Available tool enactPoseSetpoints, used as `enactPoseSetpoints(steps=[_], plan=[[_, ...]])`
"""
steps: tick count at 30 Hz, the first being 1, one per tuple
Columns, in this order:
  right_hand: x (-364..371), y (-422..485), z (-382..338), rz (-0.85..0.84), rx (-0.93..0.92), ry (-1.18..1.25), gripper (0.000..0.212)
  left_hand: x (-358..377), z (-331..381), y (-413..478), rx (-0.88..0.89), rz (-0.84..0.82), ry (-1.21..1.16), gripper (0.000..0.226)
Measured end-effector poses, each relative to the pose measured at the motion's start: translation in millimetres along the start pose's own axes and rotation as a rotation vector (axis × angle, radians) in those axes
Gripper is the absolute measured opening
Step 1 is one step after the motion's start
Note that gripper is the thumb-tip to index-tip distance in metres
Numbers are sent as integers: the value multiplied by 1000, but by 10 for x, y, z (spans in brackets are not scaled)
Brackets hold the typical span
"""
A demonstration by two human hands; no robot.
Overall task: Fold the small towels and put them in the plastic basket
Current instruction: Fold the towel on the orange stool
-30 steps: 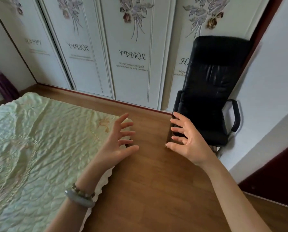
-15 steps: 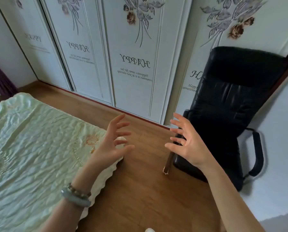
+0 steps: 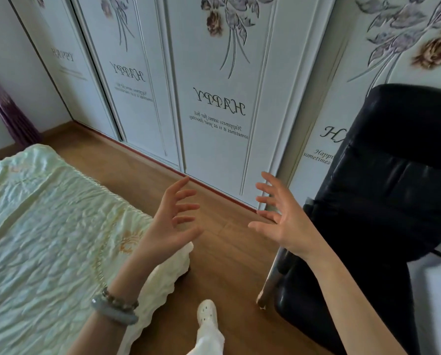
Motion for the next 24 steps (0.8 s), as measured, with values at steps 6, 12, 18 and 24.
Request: enactPoseSetpoints(steps=[6,12,18,24], plan=[[-27,1290,143,-55,-47,-52,92,-129,-310,1194,60,11,53,95],[8,2611,142,-102,-108,-45,92,-477,-569,2342,68,63,102,96],[145,3621,304,-153,-96,-17,92,-722,-885,3163,24,99,134,97],[308,4913,517,-253,-120,-11,91,-1062,-1391,4046,-50,215,172,100]])
Point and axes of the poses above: each hand's wrist, its own y-axis towards the middle knuckle, its own x-axis out of the palm, z = x × y, the point moved 8 cm from there along y, towards the middle knuckle, and after that the axes turned 3 degrees about z, right-handed, at the moved point
